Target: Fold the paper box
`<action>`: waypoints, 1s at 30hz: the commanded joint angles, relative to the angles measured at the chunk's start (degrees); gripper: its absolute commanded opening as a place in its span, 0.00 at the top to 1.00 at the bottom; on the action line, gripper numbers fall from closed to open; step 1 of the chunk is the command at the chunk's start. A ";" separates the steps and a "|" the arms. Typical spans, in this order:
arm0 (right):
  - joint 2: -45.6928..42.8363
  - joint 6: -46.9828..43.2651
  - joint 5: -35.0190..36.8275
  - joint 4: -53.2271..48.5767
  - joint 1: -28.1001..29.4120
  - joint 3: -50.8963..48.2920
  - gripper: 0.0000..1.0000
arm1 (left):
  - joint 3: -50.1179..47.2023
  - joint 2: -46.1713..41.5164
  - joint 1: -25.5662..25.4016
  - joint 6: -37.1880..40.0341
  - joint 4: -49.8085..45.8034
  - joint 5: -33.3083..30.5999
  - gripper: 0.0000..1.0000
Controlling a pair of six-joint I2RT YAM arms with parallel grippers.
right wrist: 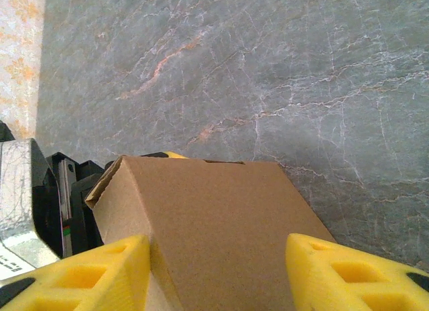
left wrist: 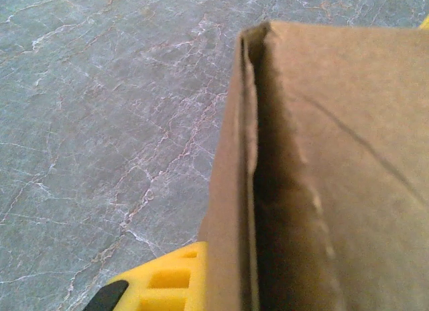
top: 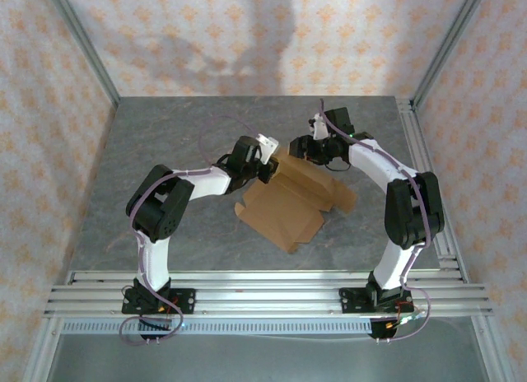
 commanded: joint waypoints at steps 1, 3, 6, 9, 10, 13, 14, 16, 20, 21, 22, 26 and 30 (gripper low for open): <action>0.56 -0.57 -0.03 -2.66 -0.30 -1.69 0.46 | -0.06 -0.36 -0.16 -1.53 3.51 1.08 0.93; 0.29 -0.39 -0.31 -2.31 -0.26 -1.92 0.46 | -0.14 -0.22 -0.11 -1.49 3.64 0.54 0.94; -0.01 -0.19 -0.97 -1.69 -0.26 -2.05 0.46 | 0.06 0.04 -0.16 -1.18 3.39 -0.11 0.95; 0.10 0.03 -1.50 -1.31 -0.28 -2.12 0.46 | 0.27 0.23 -0.19 -1.65 3.36 -0.83 0.94; 0.12 0.20 -1.86 -1.10 -0.33 -2.20 0.46 | 0.45 0.26 -0.19 -1.97 3.14 -1.02 0.92; 0.23 0.53 -2.51 -0.25 -0.28 -2.63 0.46 | 0.47 0.21 -0.67 -1.98 2.79 -2.09 0.93; 0.20 0.98 -3.01 0.43 -0.28 -2.95 0.46 | 0.47 0.09 -0.84 -1.53 2.72 -2.32 0.94; 0.32 2.52 -4.82 2.67 -0.29 -3.69 0.46 | 0.22 -0.14 -1.31 -0.73 3.03 -2.46 0.99; -2.15 6.95 -9.38 10.07 -0.26 -5.87 0.40 | -0.17 -1.04 -1.25 -0.51 3.86 -2.45 1.00; -3.38 7.63 -8.90 11.70 -0.36 -6.39 0.39 | -0.25 -1.14 -1.26 -0.43 4.03 -2.49 1.00; -4.31 7.77 -8.13 12.12 -0.43 -6.44 0.38 | -0.27 -1.31 -1.24 -0.31 4.14 -2.42 1.00; -5.99 7.40 -5.31 10.33 -1.13 -5.29 0.34 | -0.58 -1.08 -1.24 0.50 5.27 -0.91 1.00; -5.56 6.68 -3.89 9.18 -1.50 -4.82 0.34 | -1.06 -0.71 -1.37 2.15 5.44 -1.76 1.00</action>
